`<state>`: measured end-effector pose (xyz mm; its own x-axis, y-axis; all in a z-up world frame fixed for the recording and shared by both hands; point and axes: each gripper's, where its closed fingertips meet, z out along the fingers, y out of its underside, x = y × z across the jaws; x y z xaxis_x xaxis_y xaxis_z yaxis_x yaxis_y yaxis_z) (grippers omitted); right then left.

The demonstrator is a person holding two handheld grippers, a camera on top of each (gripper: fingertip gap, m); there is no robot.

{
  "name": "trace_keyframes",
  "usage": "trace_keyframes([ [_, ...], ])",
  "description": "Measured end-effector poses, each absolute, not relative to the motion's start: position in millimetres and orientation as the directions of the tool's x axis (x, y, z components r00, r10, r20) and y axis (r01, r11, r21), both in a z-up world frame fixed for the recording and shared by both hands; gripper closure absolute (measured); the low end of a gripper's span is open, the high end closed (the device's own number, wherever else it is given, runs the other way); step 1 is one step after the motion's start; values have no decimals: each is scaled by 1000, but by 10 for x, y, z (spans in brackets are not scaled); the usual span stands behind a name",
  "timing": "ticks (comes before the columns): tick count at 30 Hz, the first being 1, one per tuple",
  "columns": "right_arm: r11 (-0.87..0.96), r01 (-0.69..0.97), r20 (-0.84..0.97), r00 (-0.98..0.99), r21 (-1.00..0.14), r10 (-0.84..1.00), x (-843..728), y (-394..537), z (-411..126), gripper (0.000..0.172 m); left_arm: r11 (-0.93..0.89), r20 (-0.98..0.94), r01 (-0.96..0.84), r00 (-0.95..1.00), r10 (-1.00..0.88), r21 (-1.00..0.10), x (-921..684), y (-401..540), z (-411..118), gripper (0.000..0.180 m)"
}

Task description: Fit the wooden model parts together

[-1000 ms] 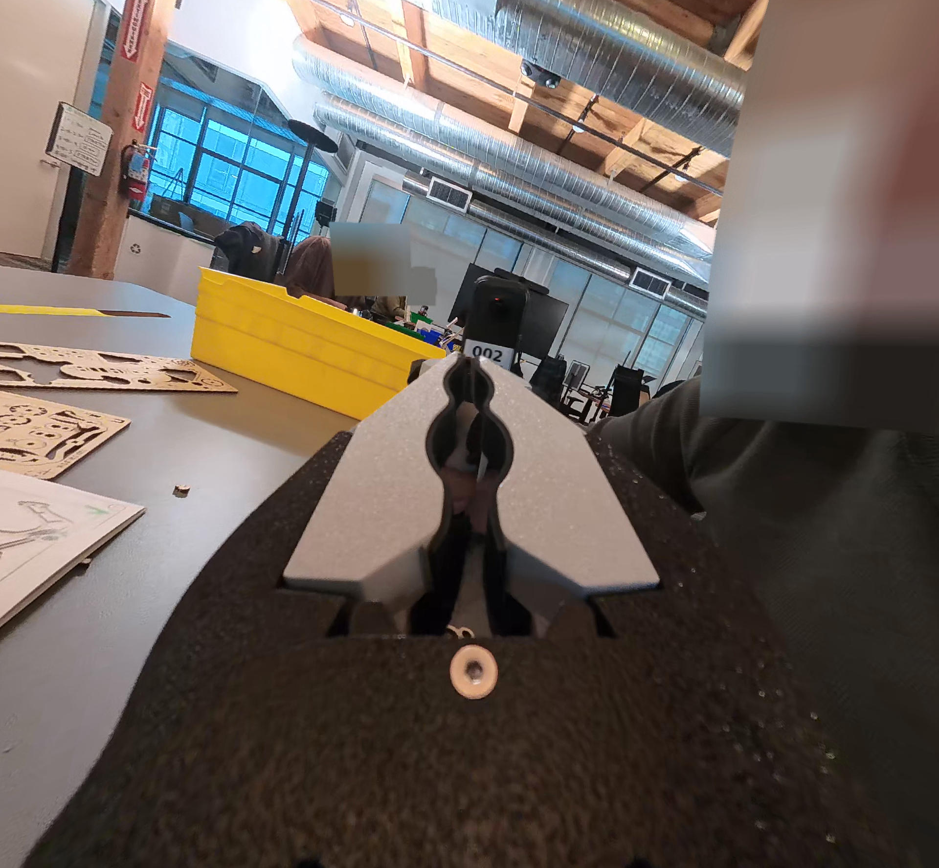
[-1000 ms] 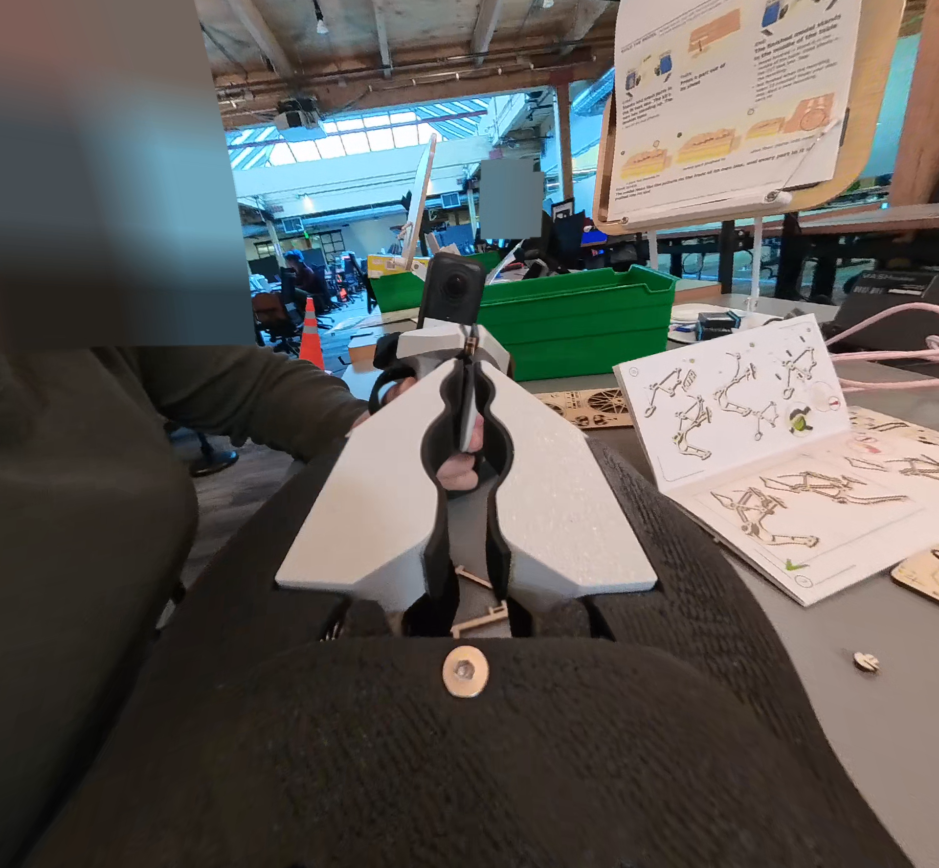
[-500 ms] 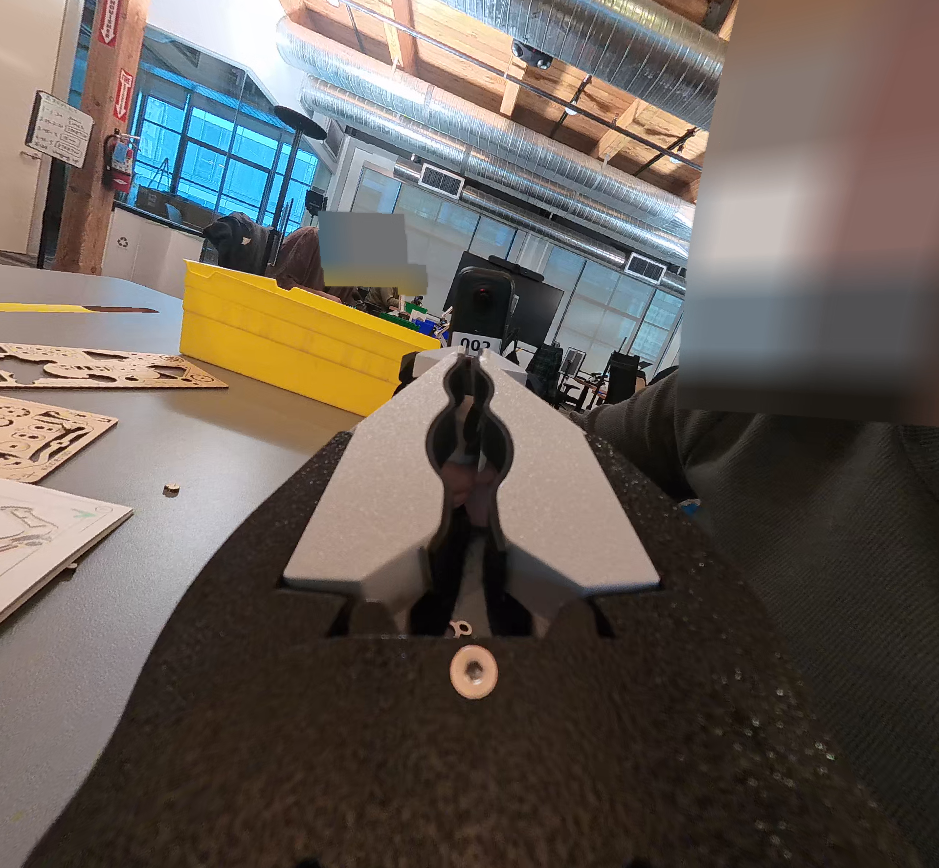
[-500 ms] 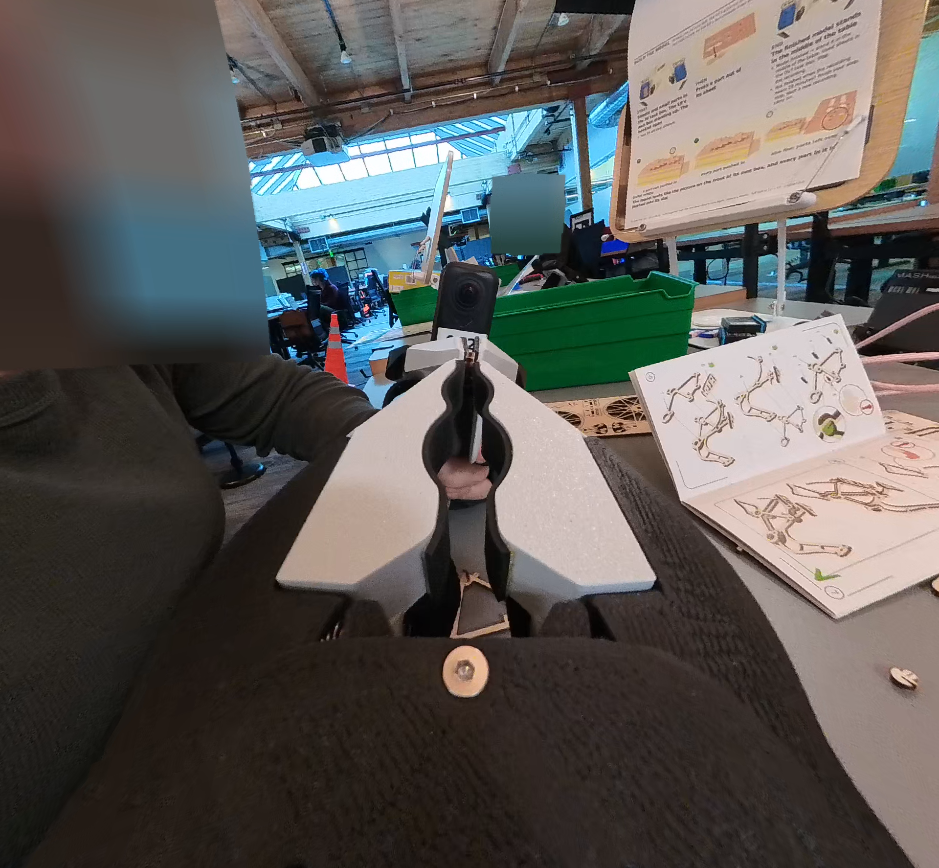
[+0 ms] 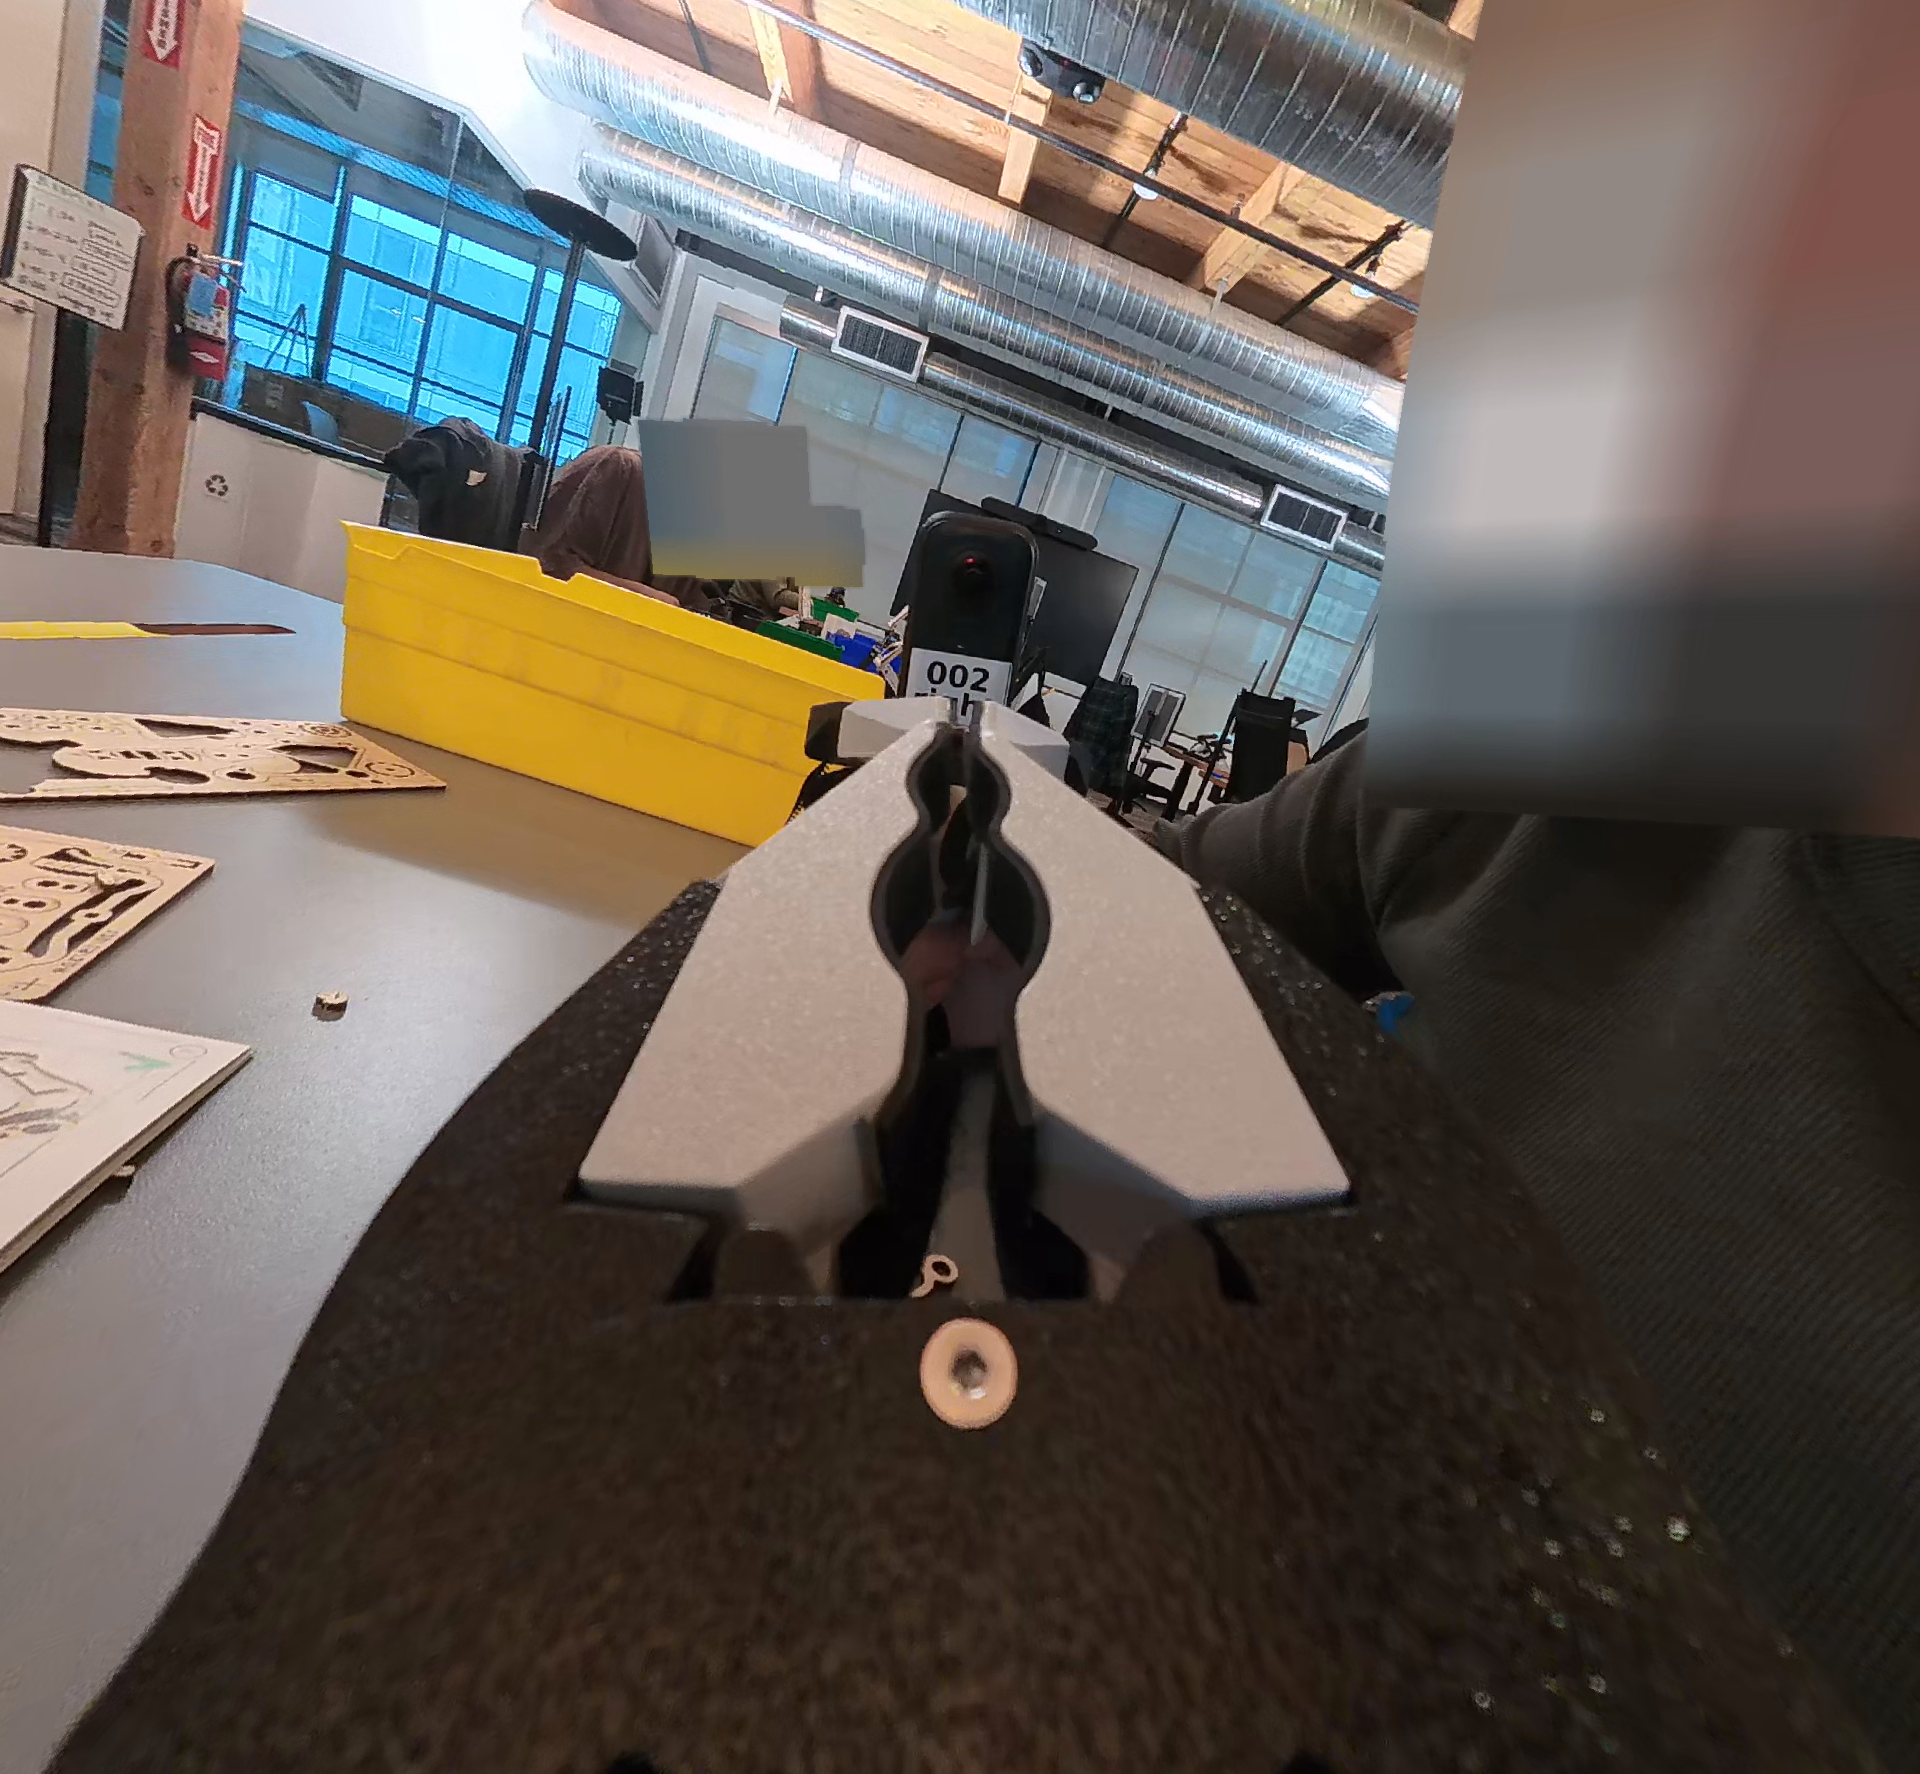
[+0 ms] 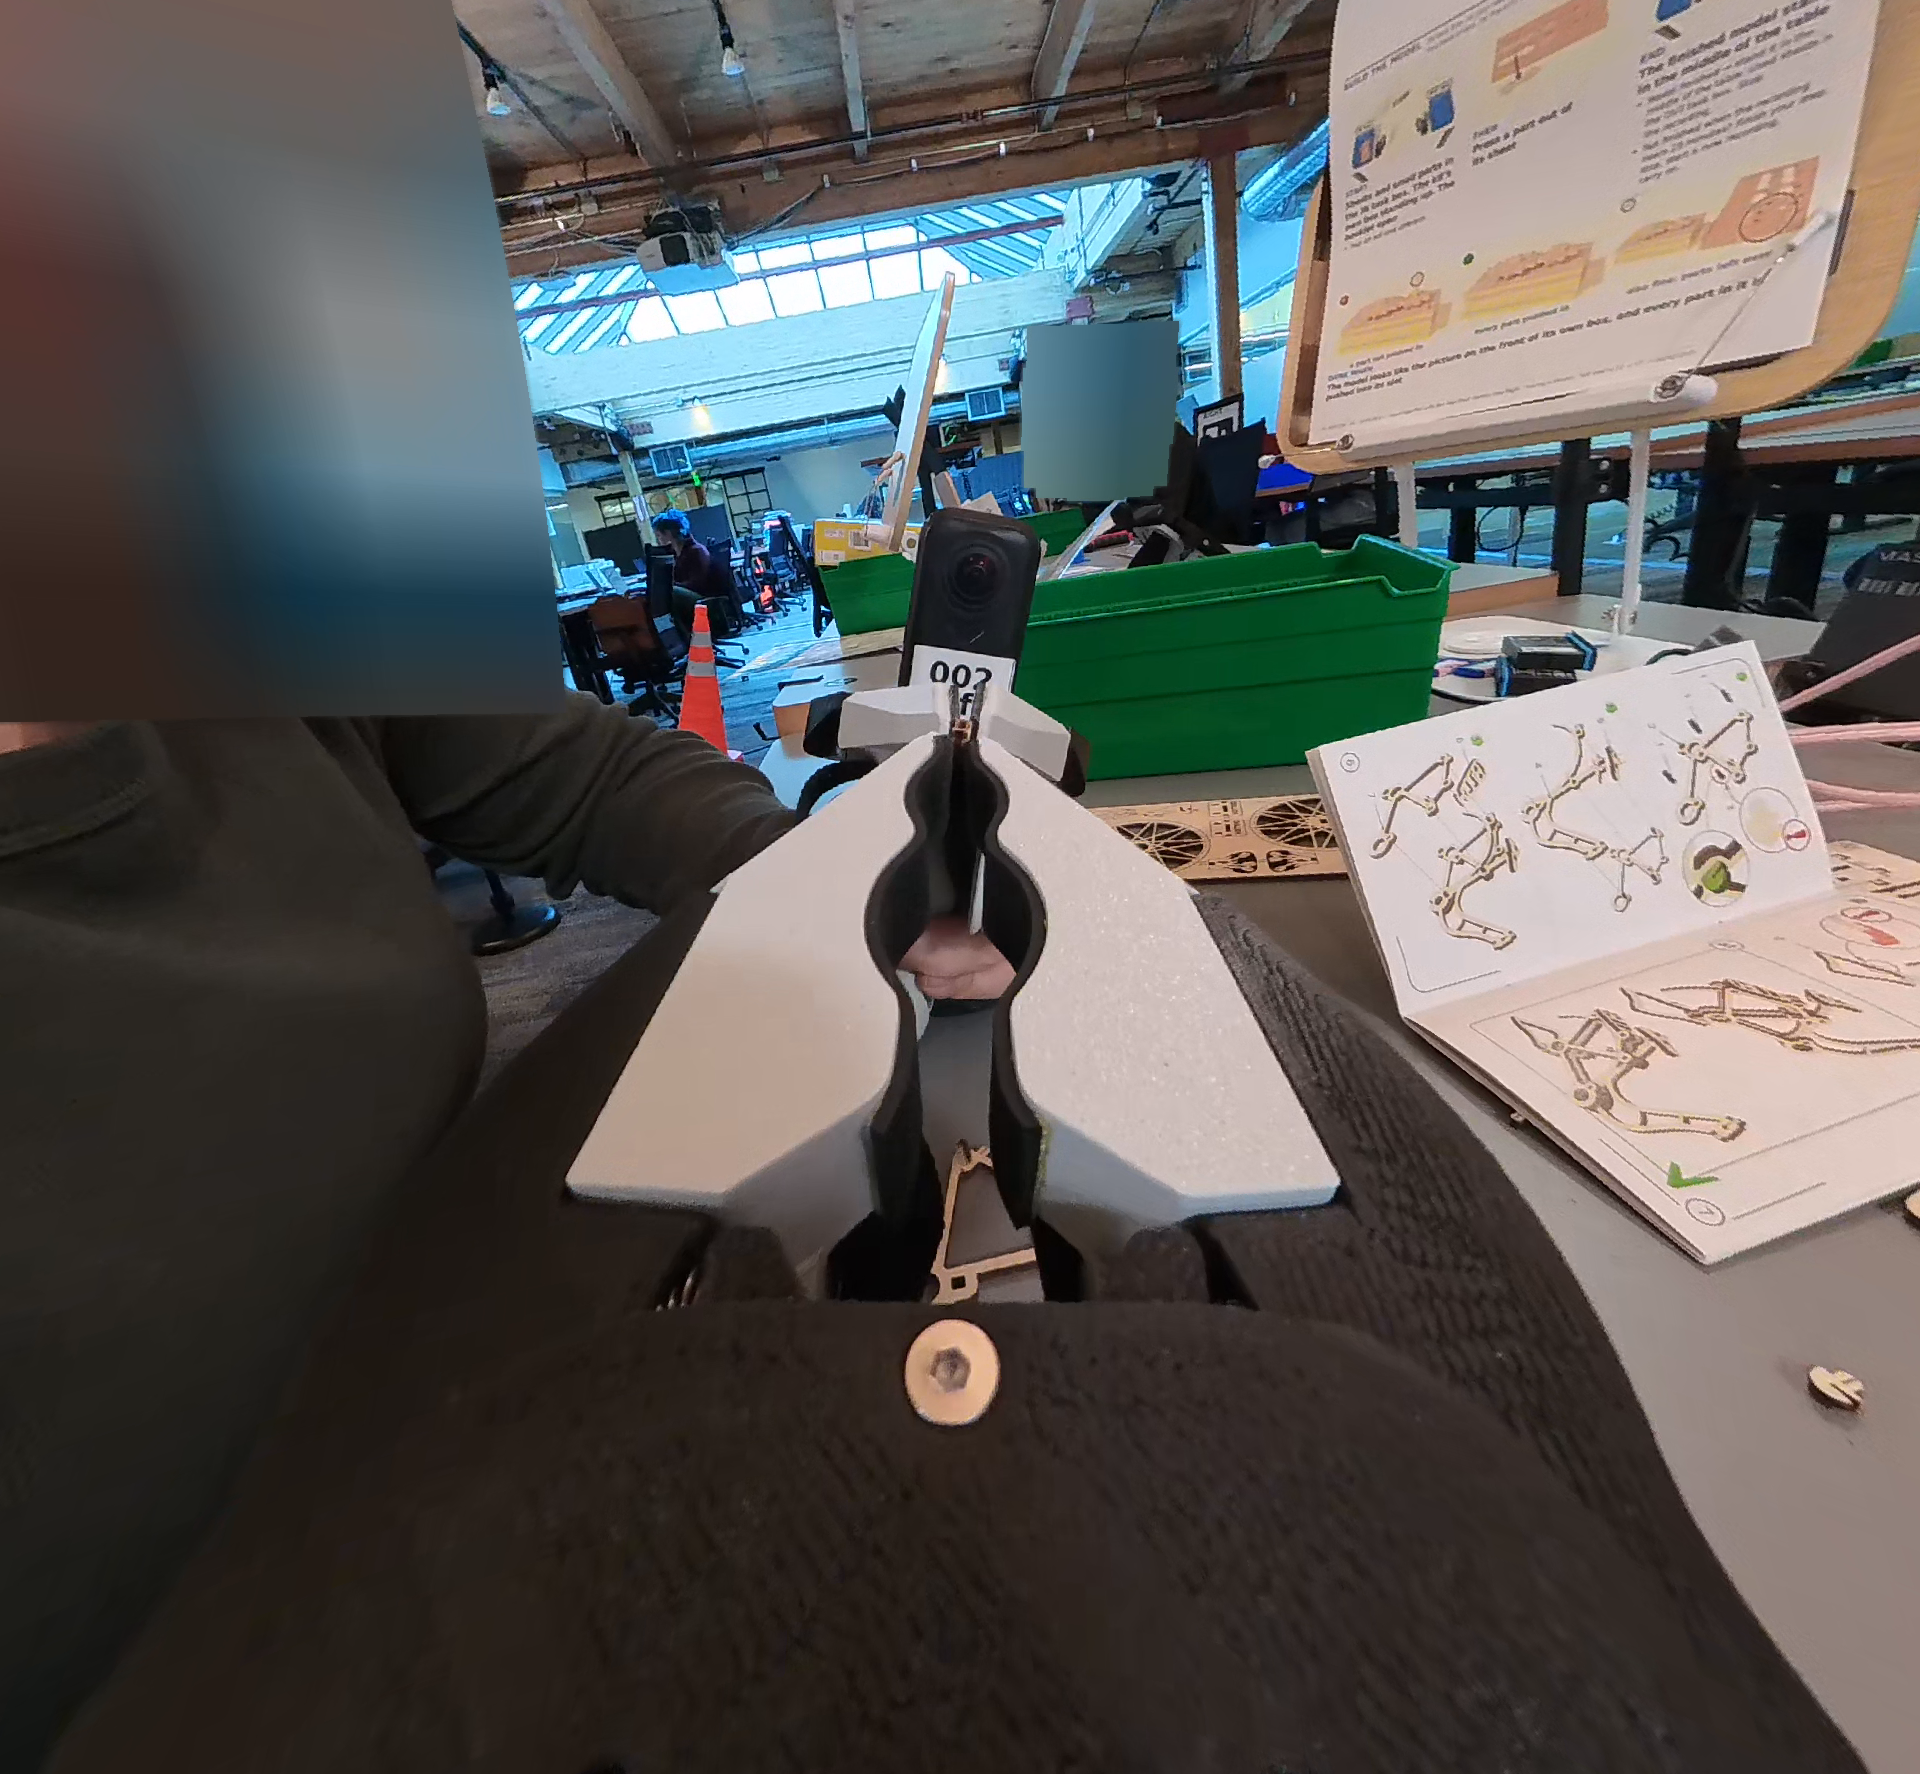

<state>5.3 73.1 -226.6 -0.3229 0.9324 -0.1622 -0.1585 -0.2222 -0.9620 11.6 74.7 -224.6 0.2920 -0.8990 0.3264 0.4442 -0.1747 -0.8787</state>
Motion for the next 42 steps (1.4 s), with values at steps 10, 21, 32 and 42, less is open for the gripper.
trace_keyframes([
  [10, -171, -174, -115, -295, -970, 948, 38, 709, -2258, 172, -144, 296, 431, 309, -904, -891, 122, 737, -2245, 180],
  [21, -180, -165, -122, -308, -970, 944, 14, 678, -2251, 172, -146, 296, 430, 305, -905, -891, 126, 733, -2246, 180],
  [32, -51, -38, -36, -325, -998, 945, 24, 708, -2397, 172, -85, 171, 240, 363, -916, -967, 137, 761, -2394, 180],
  [42, 157, 136, 108, -312, -978, 944, -2, 736, -2679, 172, -46, 16, -67, 395, -919, -997, 106, 789, -2694, 180],
])
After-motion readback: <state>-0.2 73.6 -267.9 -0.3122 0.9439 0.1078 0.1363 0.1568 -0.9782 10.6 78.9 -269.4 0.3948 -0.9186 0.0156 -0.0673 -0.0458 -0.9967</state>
